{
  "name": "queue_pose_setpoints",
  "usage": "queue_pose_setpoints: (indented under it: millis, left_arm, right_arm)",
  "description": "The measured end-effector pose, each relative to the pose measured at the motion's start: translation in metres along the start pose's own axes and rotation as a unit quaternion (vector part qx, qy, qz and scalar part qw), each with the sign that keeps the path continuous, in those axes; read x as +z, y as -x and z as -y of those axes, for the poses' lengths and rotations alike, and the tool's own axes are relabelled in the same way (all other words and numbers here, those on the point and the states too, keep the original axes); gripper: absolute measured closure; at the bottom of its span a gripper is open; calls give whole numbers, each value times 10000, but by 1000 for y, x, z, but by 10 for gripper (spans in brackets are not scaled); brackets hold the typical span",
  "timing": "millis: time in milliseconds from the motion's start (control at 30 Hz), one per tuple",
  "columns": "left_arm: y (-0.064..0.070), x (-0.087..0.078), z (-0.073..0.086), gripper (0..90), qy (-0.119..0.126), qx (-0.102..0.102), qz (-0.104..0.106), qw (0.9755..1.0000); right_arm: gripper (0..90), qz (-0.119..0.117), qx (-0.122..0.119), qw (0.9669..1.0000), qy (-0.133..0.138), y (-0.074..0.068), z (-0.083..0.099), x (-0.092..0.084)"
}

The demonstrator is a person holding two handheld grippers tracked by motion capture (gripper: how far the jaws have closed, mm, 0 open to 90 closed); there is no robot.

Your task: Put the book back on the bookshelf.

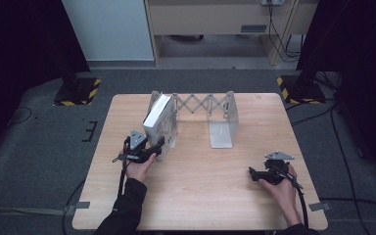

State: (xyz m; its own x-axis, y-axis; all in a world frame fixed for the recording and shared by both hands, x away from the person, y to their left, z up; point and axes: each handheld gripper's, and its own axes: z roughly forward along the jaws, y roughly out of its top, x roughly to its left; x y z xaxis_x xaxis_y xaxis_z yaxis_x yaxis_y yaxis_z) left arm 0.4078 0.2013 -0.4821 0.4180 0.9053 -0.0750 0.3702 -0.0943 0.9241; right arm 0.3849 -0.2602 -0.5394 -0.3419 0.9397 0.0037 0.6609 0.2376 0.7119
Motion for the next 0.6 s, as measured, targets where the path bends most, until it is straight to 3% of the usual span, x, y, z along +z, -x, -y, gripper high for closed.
queue_pose_setpoints:
  millis: [133, 600]
  left_arm:
    - [1, -5, 4, 472, 114, -6, 53, 9999]
    - [13, 1, 3, 476, 178, -253, -153, 9994]
  right_arm:
    - [37, -1, 1, 10000, -1, 0, 0, 0]
    - [37, 2, -2, 10000, 0, 0, 0, 0]
